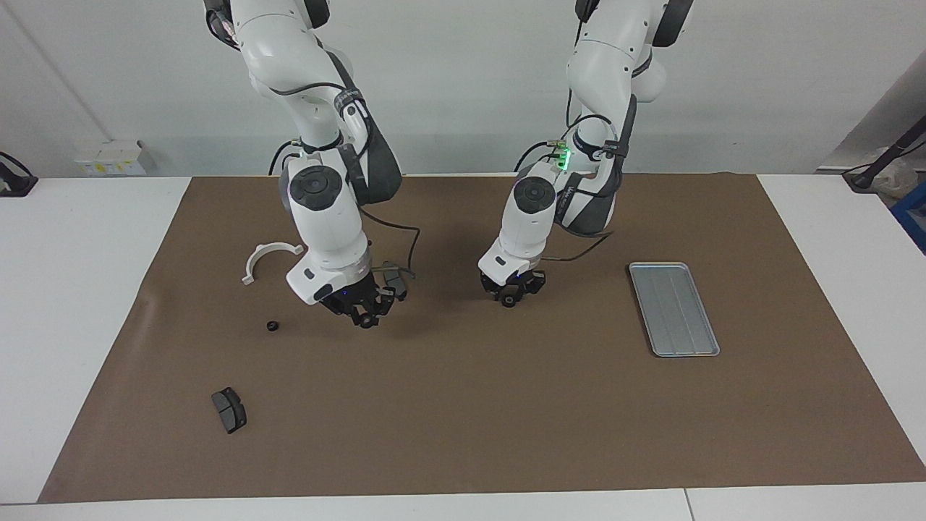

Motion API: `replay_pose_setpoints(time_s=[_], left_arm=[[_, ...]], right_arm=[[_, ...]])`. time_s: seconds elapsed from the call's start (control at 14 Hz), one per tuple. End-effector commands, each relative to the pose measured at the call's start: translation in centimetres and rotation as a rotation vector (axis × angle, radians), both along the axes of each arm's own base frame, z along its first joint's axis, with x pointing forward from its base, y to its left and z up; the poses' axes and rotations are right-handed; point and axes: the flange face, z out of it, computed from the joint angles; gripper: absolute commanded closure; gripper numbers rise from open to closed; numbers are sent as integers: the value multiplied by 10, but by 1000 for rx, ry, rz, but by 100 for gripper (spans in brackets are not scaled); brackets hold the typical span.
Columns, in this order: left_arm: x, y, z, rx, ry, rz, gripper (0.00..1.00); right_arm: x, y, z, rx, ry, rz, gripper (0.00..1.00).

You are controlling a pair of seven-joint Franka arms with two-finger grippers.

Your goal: Pick bearing gear from pile to tray

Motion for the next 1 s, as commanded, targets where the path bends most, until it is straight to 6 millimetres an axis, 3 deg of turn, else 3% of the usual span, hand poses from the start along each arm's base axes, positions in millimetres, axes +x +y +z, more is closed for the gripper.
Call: replay_pose_setpoints(time_s=[0.0, 0.29, 0.43, 0.57, 0.64, 0.93], left_arm=[[-8, 1, -7, 24, 19, -9, 69], [0, 0, 0, 18, 9, -2, 77], [23, 12, 24, 10, -3, 28, 78], [62, 46, 60, 8, -8, 95, 80], [77, 69, 74, 3, -16, 121, 80], [111, 202, 105, 10, -2, 87, 80]], right_arm=[[0, 3, 3, 33, -34, -39, 100], [3, 6, 6, 42, -63, -38, 100], [-3, 28, 9, 51, -72, -22, 100], [-8, 51, 4, 61, -82, -53, 100], [-11, 72, -1, 65, -78, -60, 100], [-36, 166, -46, 36, -52, -136, 100]])
